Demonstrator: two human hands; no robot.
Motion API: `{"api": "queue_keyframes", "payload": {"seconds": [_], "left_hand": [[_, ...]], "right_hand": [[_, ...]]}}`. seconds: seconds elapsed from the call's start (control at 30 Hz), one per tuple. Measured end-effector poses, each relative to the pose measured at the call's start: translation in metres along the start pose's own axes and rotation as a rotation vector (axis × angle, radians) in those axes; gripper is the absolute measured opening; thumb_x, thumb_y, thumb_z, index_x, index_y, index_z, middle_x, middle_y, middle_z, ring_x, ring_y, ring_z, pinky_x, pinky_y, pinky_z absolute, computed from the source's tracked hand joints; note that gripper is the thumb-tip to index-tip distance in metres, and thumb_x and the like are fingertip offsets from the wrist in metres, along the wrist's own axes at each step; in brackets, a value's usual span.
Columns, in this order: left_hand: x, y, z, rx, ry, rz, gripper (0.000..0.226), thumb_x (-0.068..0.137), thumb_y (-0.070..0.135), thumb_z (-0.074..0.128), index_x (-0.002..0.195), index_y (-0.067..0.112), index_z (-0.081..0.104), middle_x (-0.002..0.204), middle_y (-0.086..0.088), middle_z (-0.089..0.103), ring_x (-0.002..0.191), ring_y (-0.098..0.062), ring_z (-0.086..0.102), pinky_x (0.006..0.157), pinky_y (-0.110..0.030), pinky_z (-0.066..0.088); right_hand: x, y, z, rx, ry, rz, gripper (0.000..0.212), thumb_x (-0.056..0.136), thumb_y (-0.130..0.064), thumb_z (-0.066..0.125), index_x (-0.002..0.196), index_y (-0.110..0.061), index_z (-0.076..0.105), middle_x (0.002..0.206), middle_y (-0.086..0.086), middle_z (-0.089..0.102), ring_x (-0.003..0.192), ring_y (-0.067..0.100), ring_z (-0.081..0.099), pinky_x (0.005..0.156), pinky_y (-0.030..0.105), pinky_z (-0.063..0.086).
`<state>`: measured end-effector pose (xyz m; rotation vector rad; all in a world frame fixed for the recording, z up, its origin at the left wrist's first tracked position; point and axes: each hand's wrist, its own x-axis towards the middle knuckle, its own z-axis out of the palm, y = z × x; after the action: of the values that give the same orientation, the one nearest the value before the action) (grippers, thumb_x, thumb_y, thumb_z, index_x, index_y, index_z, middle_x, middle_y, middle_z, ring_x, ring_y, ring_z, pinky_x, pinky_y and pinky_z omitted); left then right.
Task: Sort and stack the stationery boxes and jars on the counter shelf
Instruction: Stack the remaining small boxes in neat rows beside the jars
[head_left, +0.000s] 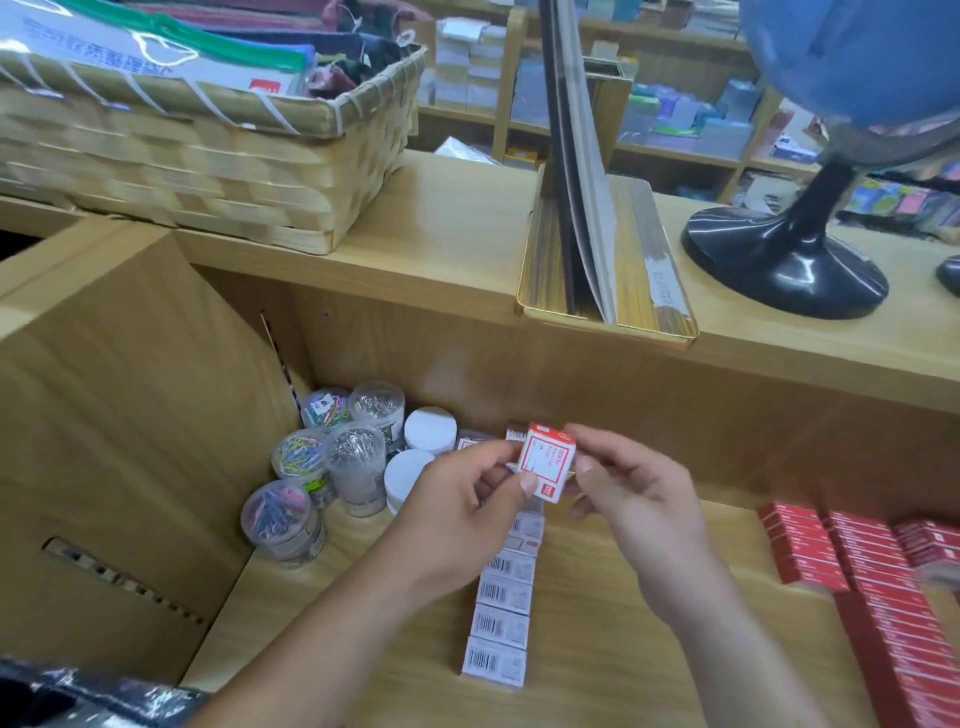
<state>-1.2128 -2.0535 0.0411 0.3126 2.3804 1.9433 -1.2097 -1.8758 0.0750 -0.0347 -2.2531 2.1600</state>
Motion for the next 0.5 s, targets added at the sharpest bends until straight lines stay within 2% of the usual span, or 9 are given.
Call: {"api": "queue_keyframes", "payload": {"seconds": [0.03,0.07,0.13,0.23,0.3,0.4,0.47,0.5], "left_hand": [[-0.004,0.0,0.0,-0.015,-0.014,-0.004,0.018,0.102,0.017,0.06,0.107,0.028,0.074,0.07,0.007,0.064,0.06,-0.005,0.051,0.053,-0.026,0.044],[-0.006,0.0,0.0,-0.024,-0.018,-0.007,0.017,0.102,0.021,0.06,0.107,0.029,0.074,0.072,0.003,0.066,0.063,-0.006,0.053,0.055,-0.031,0.048],[-0.009,-0.002,0.0,-0.032,-0.008,-0.025,0.016,0.1,0.028,0.061,0.11,0.031,0.073,0.08,-0.005,0.07,0.072,-0.013,0.059,0.068,-0.046,0.053],[-0.012,-0.001,0.0,-0.078,-0.016,-0.043,0.019,0.098,0.031,0.064,0.116,0.032,0.071,0.086,-0.003,0.075,0.082,-0.027,0.071,0.08,-0.054,0.057],[-0.013,0.0,-0.002,-0.105,-0.028,-0.041,0.021,0.098,0.029,0.062,0.116,0.033,0.071,0.094,-0.005,0.077,0.091,-0.029,0.073,0.087,-0.058,0.056],[-0.011,-0.005,-0.005,-0.071,-0.003,-0.045,0.017,0.095,0.032,0.063,0.109,0.035,0.072,0.092,-0.003,0.077,0.089,-0.032,0.072,0.083,-0.056,0.057],[-0.009,-0.013,-0.008,0.019,0.063,-0.054,0.016,0.09,0.036,0.064,0.106,0.039,0.069,0.087,0.004,0.075,0.079,-0.023,0.07,0.078,-0.053,0.058],[-0.008,-0.017,-0.01,0.095,0.109,-0.053,0.017,0.089,0.036,0.064,0.105,0.041,0.066,0.086,0.009,0.074,0.075,-0.014,0.069,0.077,-0.05,0.058]], "right_hand": [[-0.002,0.001,0.0,-0.015,-0.053,0.008,0.028,0.097,0.0,0.058,0.111,-0.019,0.073,0.098,0.0,0.078,0.082,0.01,0.069,0.063,0.022,0.054],[-0.004,0.002,0.001,-0.028,-0.097,0.015,0.029,0.098,0.0,0.057,0.111,-0.021,0.073,0.101,-0.002,0.078,0.085,0.009,0.069,0.064,0.024,0.054],[-0.009,0.002,0.004,-0.015,-0.148,0.027,0.03,0.098,-0.002,0.058,0.116,-0.021,0.072,0.104,0.0,0.077,0.086,0.012,0.07,0.066,0.028,0.056],[-0.012,0.002,0.006,0.021,-0.176,0.031,0.033,0.096,0.003,0.059,0.121,-0.016,0.069,0.101,0.006,0.077,0.079,0.017,0.071,0.068,0.028,0.056],[-0.011,0.005,0.007,0.009,-0.169,0.012,0.031,0.096,0.005,0.059,0.12,-0.012,0.068,0.097,0.009,0.077,0.075,0.021,0.072,0.069,0.031,0.057],[-0.006,0.004,0.006,0.044,-0.106,0.041,0.029,0.091,0.005,0.065,0.116,-0.009,0.068,0.096,0.011,0.077,0.075,0.025,0.073,0.068,0.032,0.059],[0.002,0.003,0.003,-0.036,-0.04,0.019,0.024,0.089,0.001,0.07,0.107,-0.016,0.073,0.089,0.009,0.077,0.072,0.022,0.069,0.067,0.036,0.059],[0.01,0.005,0.0,-0.155,-0.005,-0.021,0.022,0.088,-0.004,0.074,0.102,-0.021,0.075,0.083,0.007,0.076,0.068,0.02,0.064,0.066,0.041,0.056]]}}
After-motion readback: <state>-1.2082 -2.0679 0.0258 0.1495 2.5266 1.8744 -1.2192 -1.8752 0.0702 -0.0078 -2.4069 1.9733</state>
